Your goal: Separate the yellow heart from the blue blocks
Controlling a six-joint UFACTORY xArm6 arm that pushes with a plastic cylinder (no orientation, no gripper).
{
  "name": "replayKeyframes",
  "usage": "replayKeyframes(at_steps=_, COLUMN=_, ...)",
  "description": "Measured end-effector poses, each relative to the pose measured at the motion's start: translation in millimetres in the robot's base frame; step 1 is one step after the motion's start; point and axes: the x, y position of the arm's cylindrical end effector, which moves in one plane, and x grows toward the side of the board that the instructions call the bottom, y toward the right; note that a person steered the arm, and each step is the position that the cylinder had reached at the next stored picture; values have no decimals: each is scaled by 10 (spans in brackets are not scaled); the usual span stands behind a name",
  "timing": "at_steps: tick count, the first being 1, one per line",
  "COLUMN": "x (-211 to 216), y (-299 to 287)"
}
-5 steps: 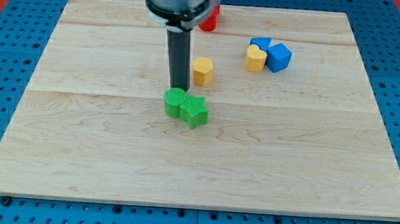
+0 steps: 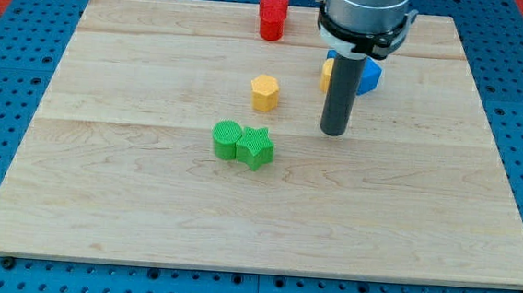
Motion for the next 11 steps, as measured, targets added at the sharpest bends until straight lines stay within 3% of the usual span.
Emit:
replayKeyframes(at_steps=4, x=-166, y=394)
replayKeyframes(at_steps=7, x=-1075, y=393)
replayKeyframes(at_steps=9, x=-1030, y=-242)
replayKeyframes(at_steps=11, x=-842, y=-251)
